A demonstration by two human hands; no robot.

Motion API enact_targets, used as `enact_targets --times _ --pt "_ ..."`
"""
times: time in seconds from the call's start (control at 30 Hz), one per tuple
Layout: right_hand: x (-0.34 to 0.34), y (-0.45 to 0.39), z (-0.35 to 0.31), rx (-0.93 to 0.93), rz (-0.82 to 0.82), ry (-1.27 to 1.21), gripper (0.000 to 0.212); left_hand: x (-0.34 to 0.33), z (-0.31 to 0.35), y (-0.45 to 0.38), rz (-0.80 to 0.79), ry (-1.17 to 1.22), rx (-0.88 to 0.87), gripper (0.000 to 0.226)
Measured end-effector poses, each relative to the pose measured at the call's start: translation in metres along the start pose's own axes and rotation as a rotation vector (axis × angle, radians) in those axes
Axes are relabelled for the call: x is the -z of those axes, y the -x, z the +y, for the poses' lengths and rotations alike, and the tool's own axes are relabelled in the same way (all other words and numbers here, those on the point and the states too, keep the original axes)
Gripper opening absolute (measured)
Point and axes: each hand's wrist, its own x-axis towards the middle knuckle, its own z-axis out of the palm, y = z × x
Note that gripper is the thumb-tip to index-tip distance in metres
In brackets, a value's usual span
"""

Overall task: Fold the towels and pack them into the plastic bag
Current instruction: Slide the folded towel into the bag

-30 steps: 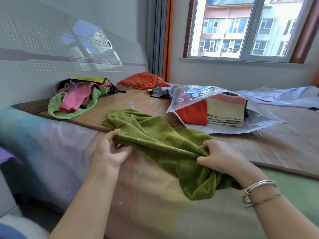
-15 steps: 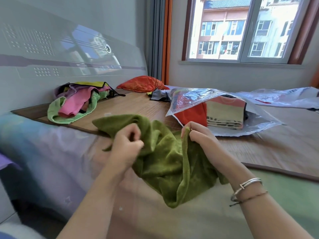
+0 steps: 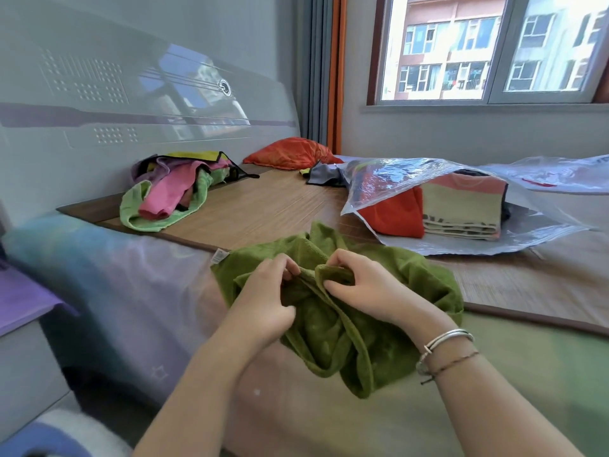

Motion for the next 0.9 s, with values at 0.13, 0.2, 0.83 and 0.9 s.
enact_targets --times 0.13,0.2,0.83,0.9 --pt "-0.001 -0.001 -0.002 -0.011 -0.004 0.104 0.016 -0.005 -0.021 -0.004 0.054 -0.167 0.071 0.049" --pt "-0.002 -0.002 0.0 -0.039 0.017 0.083 0.015 -0.003 -0.022 -0.007 0.135 -0.171 0.096 0.026" --pt "0.06 0.043 -0.017 -0.176 -0.166 -0.585 0.012 0.0 0.063 0.004 0.249 0.941 0.062 0.047" --pt "0.062 0.047 -0.02 -0.107 -0.066 -0.61 0.014 -0.004 0.069 0.006 0.205 1.129 0.134 0.053"
